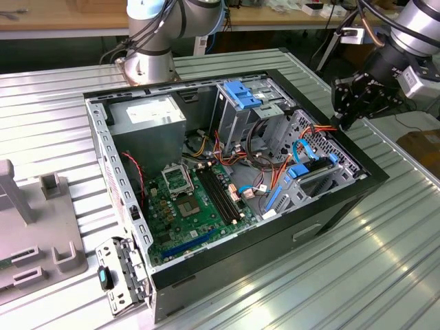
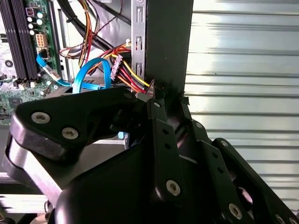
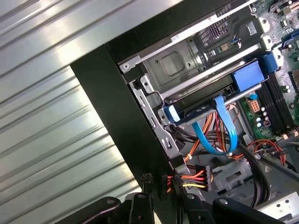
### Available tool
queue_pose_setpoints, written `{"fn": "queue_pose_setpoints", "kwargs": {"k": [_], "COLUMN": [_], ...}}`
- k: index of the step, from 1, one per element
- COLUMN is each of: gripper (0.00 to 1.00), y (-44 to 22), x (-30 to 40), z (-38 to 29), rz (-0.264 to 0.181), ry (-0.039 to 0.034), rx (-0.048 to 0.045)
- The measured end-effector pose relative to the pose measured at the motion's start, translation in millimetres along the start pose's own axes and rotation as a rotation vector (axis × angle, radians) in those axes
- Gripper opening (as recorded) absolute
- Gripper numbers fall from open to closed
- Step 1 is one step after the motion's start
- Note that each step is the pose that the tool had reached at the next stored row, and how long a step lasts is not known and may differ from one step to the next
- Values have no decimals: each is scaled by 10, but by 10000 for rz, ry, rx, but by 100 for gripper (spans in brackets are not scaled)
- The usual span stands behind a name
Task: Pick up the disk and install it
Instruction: 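Insert the second disk wire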
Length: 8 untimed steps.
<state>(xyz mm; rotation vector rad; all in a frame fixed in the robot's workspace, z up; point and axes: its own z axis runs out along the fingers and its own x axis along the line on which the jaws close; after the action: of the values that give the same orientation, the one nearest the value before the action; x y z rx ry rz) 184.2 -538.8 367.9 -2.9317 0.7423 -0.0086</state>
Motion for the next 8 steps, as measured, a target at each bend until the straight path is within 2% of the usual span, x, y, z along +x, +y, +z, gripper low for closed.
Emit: {"fn": "queue_pose_setpoints", "kwargs": {"k": [6, 7, 8], "gripper": [29, 28, 21], "y": [4, 4, 4], "x": [0, 0, 0], "z": [1, 1, 1], "rz": [-6, -6, -7], "ry": [9, 9, 8], "rx": [7, 7, 7]}}
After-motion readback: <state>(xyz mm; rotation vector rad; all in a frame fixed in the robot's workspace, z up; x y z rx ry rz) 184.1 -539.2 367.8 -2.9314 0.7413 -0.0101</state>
